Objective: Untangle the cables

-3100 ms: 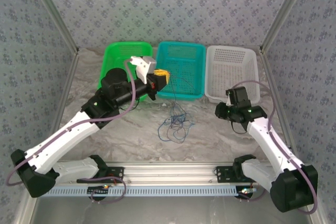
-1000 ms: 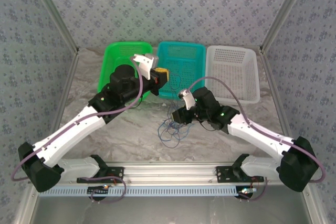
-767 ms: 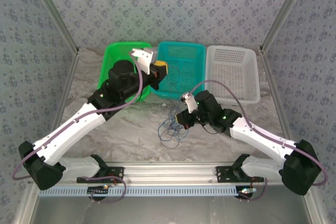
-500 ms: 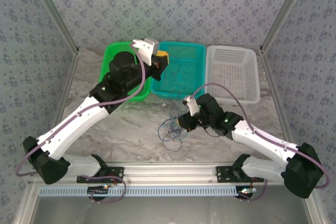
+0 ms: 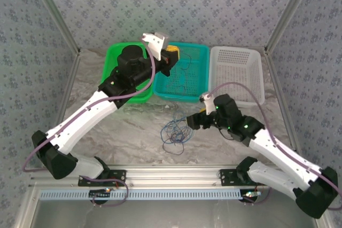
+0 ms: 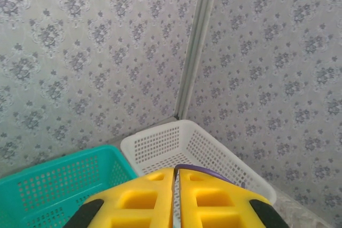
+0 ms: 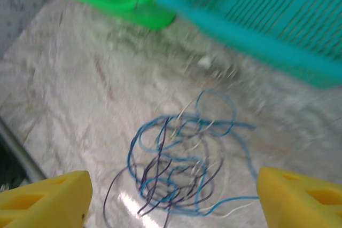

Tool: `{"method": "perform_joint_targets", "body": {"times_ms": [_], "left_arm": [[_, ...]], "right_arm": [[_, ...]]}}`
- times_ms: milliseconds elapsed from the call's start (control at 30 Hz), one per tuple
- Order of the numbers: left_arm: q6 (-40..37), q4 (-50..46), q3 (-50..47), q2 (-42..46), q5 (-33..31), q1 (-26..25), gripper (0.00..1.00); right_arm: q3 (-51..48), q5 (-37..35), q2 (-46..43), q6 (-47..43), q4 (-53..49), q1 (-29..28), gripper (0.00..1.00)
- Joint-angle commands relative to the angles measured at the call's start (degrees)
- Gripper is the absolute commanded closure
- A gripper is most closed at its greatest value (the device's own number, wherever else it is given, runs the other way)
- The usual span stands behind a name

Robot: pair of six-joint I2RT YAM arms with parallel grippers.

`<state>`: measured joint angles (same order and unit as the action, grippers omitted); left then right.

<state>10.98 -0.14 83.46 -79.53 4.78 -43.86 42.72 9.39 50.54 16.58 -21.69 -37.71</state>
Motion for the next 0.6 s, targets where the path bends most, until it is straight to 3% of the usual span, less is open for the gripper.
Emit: {"method": "perform_joint_targets", "body": {"times_ms": [0, 200, 567], "left_arm": [[-0.34, 0.78, 1.14, -0.20, 3.58, 0.13, 0.88], [-0.86, -1.26, 0.75, 0.26, 5.77, -0.05, 0.87], [-2.87, -5.98, 0.13, 0.55, 7.72, -0.88, 0.87]], "right_arm": [[4.96, -3.38, 0.12, -4.19, -3.18, 4.45, 0.16], [14.45, 3.75, 5.34, -11.96, -2.00, 11.32, 0.12], [25.11, 16.55, 12.21, -15.61, -0.46, 12.55, 0.15]]}}
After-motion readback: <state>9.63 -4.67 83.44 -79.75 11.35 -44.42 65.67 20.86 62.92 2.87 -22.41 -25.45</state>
